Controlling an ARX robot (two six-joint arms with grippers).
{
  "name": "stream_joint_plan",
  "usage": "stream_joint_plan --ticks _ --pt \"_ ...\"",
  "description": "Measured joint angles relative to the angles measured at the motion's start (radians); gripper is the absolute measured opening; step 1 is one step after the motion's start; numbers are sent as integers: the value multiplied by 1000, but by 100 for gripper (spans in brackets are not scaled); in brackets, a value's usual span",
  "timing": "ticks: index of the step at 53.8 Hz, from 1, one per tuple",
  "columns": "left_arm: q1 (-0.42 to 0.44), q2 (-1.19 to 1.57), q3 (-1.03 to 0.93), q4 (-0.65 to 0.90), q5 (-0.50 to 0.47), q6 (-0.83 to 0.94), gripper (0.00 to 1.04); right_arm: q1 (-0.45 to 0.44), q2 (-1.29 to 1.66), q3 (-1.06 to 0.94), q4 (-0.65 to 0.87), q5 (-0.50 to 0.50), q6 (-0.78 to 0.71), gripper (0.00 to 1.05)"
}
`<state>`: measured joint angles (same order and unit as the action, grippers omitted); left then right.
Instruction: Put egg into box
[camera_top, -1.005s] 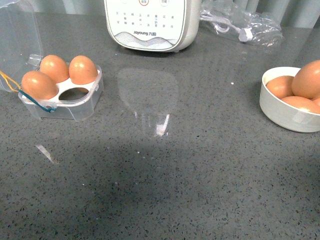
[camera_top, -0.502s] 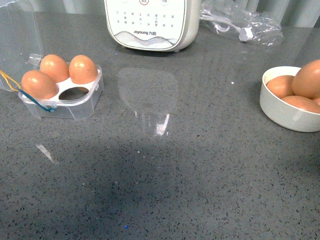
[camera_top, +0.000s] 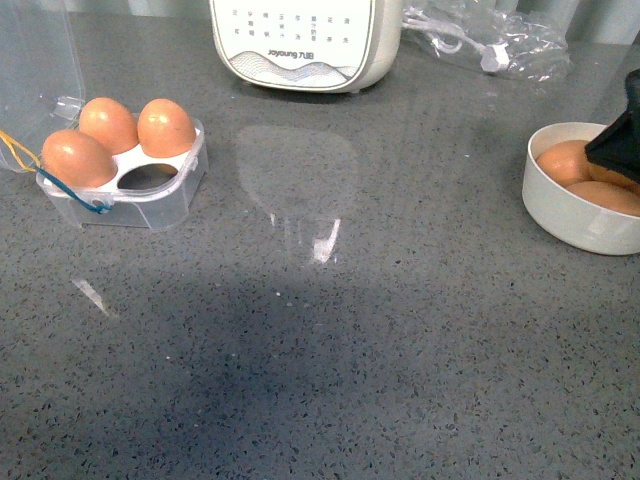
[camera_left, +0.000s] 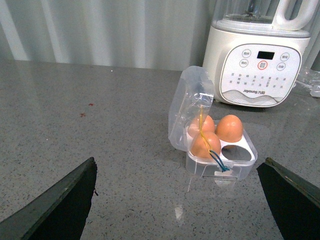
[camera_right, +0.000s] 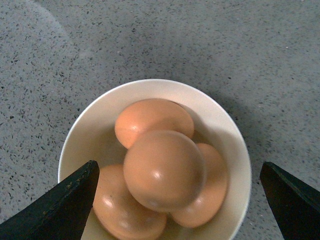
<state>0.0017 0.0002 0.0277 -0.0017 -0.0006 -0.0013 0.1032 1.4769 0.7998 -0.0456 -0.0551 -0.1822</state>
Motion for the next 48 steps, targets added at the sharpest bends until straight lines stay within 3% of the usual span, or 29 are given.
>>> stream_joint_plan --ticks 5,25,36,48 --pt "0 0 0 0 0 0 98 14 41 23 6 0 15 94" --pt "0 0 0 0 0 0 98 45 84 48 25 27 11 44" --pt "0 0 0 0 0 0 98 74 21 53 16 13 -15 43" --pt "0 0 0 0 0 0 98 167 0 138 40 -124 -103 43"
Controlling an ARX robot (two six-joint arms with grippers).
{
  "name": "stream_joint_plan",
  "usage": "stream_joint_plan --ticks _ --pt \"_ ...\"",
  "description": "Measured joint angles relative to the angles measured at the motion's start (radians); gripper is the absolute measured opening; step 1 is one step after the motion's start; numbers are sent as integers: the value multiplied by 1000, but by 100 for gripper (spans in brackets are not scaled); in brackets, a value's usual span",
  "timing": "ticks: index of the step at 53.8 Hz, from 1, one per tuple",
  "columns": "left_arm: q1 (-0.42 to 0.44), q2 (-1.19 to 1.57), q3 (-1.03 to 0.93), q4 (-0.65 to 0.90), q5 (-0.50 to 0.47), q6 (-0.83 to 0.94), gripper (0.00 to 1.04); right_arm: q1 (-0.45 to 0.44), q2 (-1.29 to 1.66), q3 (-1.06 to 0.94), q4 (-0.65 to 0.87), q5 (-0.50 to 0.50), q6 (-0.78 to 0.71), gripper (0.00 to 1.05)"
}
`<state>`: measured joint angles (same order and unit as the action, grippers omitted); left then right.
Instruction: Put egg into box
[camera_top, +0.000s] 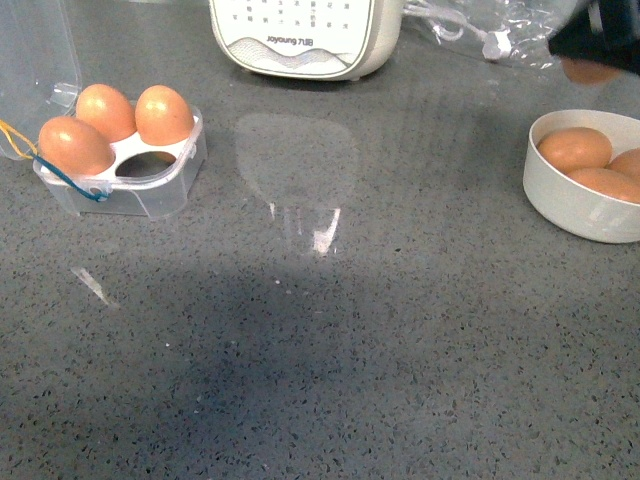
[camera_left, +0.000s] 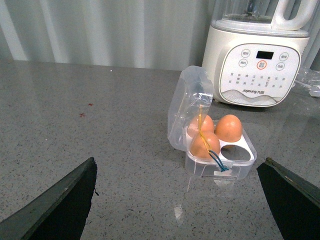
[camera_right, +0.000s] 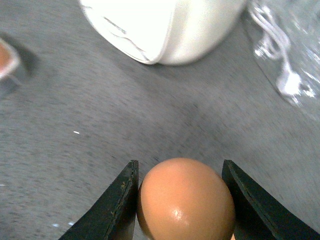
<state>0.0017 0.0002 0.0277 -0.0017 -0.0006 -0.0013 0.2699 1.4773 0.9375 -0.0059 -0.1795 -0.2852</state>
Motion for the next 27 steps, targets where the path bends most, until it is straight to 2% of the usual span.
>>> stream_joint_plan --ticks 10,27 --pt "0 0 0 0 0 0 98 123 116 116 -10 -151 -120 43" --pt "0 0 0 0 0 0 98 219 331 244 25 -292 -223 43"
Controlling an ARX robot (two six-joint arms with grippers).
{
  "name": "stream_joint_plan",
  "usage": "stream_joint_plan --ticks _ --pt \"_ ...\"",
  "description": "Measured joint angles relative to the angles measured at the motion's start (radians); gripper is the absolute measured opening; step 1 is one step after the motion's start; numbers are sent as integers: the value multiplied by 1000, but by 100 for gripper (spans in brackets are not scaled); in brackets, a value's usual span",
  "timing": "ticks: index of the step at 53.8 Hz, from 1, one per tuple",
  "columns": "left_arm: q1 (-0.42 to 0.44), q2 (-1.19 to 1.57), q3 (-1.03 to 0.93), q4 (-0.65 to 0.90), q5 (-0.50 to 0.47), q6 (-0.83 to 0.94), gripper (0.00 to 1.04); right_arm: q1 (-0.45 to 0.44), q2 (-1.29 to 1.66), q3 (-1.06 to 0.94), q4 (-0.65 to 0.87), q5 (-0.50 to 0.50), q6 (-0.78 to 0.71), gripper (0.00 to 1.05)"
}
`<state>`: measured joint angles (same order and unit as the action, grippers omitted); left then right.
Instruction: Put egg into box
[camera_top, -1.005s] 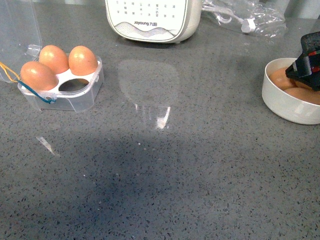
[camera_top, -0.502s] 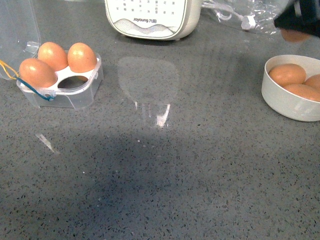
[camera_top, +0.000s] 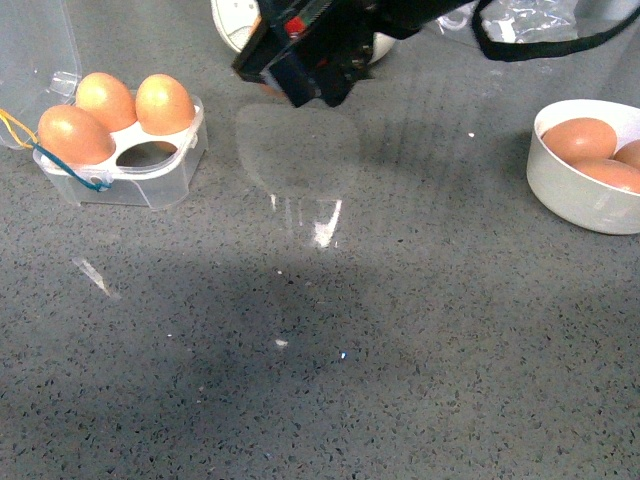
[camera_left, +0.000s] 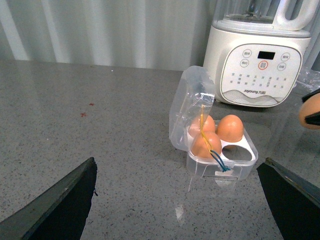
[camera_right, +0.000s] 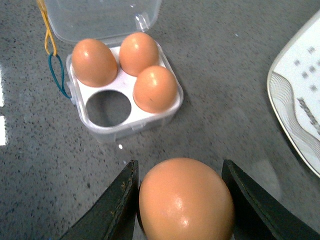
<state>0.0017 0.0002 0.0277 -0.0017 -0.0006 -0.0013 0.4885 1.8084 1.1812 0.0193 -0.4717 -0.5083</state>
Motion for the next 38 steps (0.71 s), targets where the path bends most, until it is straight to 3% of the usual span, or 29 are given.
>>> stream_joint_plan --ticks 23,38 --pt "0 0 0 0 0 0 98 85 137 150 13 -115 41 43" --pt "0 0 0 0 0 0 98 123 190 185 8 -104 75 43"
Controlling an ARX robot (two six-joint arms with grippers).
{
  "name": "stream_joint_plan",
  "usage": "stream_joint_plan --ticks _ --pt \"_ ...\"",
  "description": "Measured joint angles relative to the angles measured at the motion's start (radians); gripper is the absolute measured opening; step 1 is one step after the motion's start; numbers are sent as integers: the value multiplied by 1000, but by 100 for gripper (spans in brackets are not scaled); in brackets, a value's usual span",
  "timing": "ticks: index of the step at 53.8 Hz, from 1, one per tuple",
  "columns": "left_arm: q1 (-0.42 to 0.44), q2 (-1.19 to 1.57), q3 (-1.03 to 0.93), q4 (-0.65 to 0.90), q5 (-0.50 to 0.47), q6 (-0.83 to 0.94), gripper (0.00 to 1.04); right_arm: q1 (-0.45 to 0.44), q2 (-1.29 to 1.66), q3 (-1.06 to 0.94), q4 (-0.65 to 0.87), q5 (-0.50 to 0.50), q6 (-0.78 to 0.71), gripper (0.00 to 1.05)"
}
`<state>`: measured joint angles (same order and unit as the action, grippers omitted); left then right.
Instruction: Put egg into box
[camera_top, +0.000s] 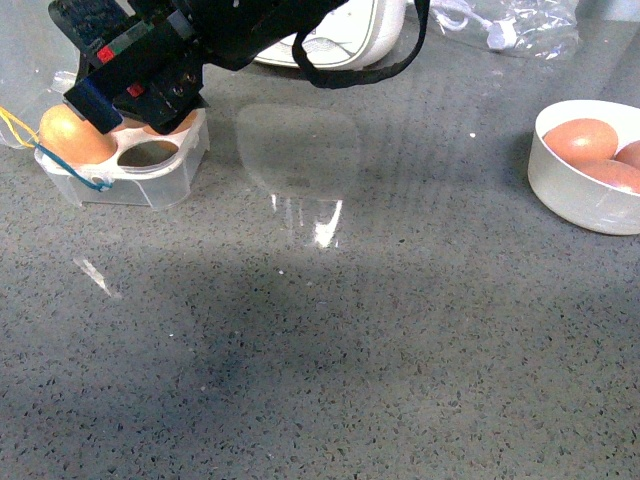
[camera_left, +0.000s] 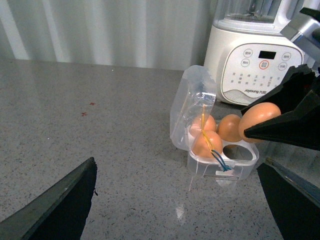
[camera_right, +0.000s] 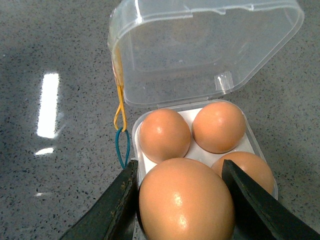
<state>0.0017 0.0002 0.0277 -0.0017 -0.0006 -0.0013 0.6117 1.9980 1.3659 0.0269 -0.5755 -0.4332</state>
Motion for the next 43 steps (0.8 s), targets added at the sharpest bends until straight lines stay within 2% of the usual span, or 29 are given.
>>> stream_joint_plan --ticks 14,28,31,43 --pt "0 0 0 0 0 0 98 3 26 14 -6 1 18 43" --pt "0 0 0 0 0 0 98 5 24 15 2 10 16 93" --pt "0 0 0 0 0 0 98 4 21 15 5 13 18 99" --pt "0 0 0 0 0 0 98 -15 -30 4 42 34 37 97"
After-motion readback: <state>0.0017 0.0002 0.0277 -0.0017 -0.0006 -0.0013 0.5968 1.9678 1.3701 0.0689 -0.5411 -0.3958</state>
